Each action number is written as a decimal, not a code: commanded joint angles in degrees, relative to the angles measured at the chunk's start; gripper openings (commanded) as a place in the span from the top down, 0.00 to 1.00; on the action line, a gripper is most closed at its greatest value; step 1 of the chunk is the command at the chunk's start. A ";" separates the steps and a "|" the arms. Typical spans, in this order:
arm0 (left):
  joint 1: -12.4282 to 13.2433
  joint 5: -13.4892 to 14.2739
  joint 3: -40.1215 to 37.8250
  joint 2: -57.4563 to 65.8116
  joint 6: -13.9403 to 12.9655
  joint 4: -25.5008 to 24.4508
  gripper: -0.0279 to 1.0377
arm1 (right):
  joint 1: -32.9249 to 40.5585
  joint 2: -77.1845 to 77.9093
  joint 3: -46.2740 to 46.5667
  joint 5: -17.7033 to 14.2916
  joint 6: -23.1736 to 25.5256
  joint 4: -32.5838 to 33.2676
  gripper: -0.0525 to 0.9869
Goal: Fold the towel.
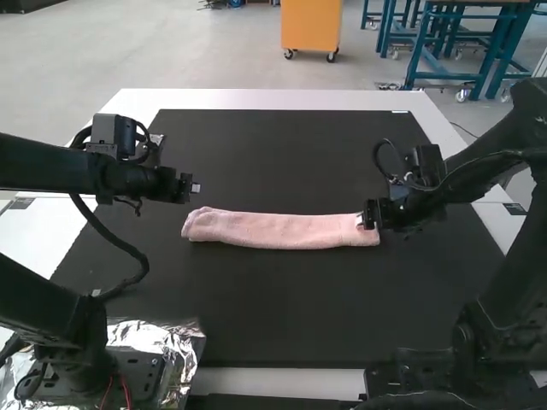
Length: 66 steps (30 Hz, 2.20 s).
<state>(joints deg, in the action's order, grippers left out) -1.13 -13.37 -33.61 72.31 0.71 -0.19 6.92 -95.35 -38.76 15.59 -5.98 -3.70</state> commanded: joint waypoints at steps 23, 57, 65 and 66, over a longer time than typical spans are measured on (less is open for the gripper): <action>0.16 0.36 -0.32 -1.03 2.01 0.98 0.06 | -2.00 -1.94 -1.40 5.15 -0.70 0.80 0.97; 2.80 3.96 1.79 -0.86 2.01 7.30 0.06 | 27.62 -5.90 -15.82 7.17 14.94 -5.00 0.97; 2.88 3.61 3.02 -0.86 1.93 8.80 0.06 | 30.70 -13.46 -22.23 7.26 16.09 -6.84 0.97; 2.88 3.61 3.02 -0.86 1.93 8.89 0.06 | 31.14 -14.16 -22.94 7.26 16.17 -6.84 0.97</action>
<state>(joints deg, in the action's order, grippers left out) 1.28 -9.87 -30.76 72.31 2.44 7.94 36.21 -108.71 -58.98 22.96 9.08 -9.82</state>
